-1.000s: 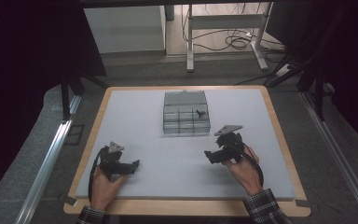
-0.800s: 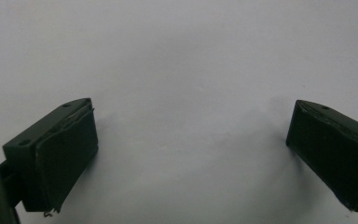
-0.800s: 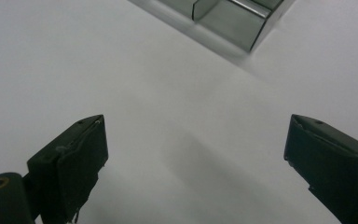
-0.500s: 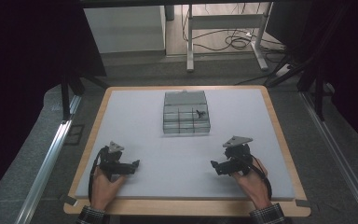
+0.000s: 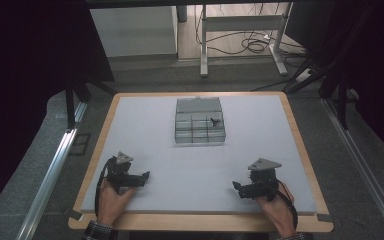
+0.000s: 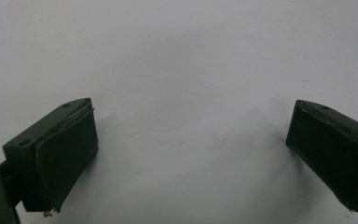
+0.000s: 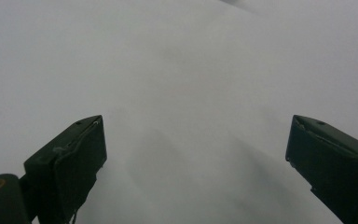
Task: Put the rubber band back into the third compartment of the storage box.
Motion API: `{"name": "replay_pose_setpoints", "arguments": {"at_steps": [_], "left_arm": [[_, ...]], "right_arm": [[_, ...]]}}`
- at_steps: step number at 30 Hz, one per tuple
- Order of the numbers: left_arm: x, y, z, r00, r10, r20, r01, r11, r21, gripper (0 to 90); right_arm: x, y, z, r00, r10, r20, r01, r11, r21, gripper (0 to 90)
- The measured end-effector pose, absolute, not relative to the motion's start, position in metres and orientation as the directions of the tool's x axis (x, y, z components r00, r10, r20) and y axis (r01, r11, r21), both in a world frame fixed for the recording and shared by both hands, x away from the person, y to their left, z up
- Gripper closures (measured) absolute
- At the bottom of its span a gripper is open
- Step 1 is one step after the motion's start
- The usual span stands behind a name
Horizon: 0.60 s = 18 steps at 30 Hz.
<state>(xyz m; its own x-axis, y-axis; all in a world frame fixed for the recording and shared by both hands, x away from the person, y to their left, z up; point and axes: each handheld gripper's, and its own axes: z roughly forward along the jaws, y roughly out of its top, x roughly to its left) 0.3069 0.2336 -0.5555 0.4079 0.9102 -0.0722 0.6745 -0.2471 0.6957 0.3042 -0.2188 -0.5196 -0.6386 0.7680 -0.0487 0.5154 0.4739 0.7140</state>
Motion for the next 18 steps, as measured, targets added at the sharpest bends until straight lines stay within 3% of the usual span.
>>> {"name": "replay_pose_setpoints", "arguments": {"at_steps": [18], "left_arm": [[0.307,0.234,-0.556,0.408,0.910,-0.074,0.675,-0.245,0.696,1.9]], "right_arm": [[0.293,-0.234,-0.536,-0.606,0.794,-0.045,0.514,0.434,0.740,4.8]]}}
